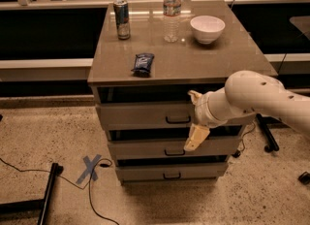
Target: Open top drawer
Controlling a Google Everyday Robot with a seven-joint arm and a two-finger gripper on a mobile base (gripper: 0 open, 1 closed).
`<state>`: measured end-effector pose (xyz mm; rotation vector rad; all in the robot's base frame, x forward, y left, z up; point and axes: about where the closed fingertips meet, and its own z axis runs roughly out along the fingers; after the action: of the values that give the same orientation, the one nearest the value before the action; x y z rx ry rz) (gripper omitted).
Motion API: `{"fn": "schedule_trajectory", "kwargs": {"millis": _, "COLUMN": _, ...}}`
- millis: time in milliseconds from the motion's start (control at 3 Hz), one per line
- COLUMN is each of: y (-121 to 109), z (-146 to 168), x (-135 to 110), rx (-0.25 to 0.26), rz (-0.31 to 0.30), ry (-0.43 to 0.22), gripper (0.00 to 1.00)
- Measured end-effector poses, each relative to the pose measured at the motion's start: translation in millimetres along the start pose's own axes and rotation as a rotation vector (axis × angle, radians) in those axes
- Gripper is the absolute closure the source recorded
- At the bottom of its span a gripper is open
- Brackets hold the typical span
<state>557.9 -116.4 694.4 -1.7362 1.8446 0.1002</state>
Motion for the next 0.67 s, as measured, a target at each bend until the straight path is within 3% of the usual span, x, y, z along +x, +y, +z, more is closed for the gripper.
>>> {"fn": "schedule_trajectory", "kwargs": {"millis": 667, "y": -12, "z": 34, "x": -20, "rx": -0.023, "rz": -0.03, "ry": 0.002, "gripper": 0.0}}
